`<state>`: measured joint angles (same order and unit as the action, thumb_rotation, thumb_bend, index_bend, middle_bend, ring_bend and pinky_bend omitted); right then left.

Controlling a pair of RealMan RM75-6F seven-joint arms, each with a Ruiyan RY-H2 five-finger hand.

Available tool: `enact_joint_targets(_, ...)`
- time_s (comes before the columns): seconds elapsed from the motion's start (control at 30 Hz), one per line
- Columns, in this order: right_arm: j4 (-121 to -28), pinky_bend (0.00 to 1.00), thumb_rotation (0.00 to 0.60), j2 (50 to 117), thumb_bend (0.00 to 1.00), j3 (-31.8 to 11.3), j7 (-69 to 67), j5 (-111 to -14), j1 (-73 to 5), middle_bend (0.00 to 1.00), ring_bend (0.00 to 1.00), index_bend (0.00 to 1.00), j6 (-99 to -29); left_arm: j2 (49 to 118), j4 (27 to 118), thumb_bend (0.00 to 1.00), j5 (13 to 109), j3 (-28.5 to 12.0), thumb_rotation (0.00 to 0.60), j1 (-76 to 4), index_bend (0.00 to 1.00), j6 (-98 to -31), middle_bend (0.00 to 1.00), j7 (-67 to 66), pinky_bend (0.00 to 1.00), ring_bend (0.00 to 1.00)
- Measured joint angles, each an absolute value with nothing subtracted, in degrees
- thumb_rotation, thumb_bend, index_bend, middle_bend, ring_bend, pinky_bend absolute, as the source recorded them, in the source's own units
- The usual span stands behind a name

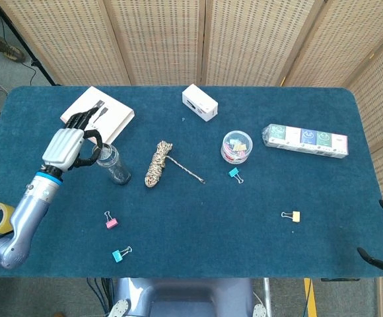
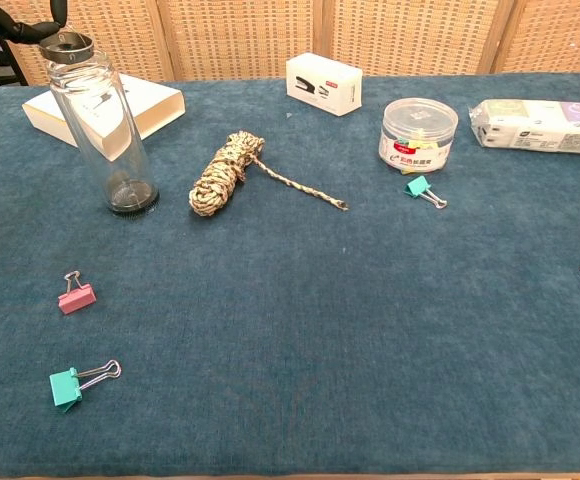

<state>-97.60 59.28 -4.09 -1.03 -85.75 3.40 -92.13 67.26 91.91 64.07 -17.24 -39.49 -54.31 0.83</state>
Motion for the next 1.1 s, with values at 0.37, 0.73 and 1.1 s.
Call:
enact_joint_targets(0.37,-97.42,0.0,0.6,59.0,0.07,-4.23,-1.72,-85.69,3.59,0.0,0.0,0.01,-92.49,68.34,91.04,0.49,63.31,-16.55,0.6,-40.24,0.64,-54.11,0.0,0.1,0.0,0.0)
enact_joint_targets(0.73,-97.48,0.0,0.6,58.96,0.07,-4.18,-1.66,-85.83,3.67,0.0,0.0,0.0,-92.63,68.74,91.19,0.49,61.81,-16.02,0.6,-40.51,0.48,-53.91,0.0,-0.88,0.0,0.0)
enact_joint_targets(1.1,-97.42,0.0,0.6,58.89,0.07,-4.18,-1.73,-85.96,3.67,0.0,0.0,0.0,-92.62,67.93,92.12,0.48,60.47,-15.46,0.6,-40.72,0.26,-53.41,0.0,-2.26,0.0,0.0)
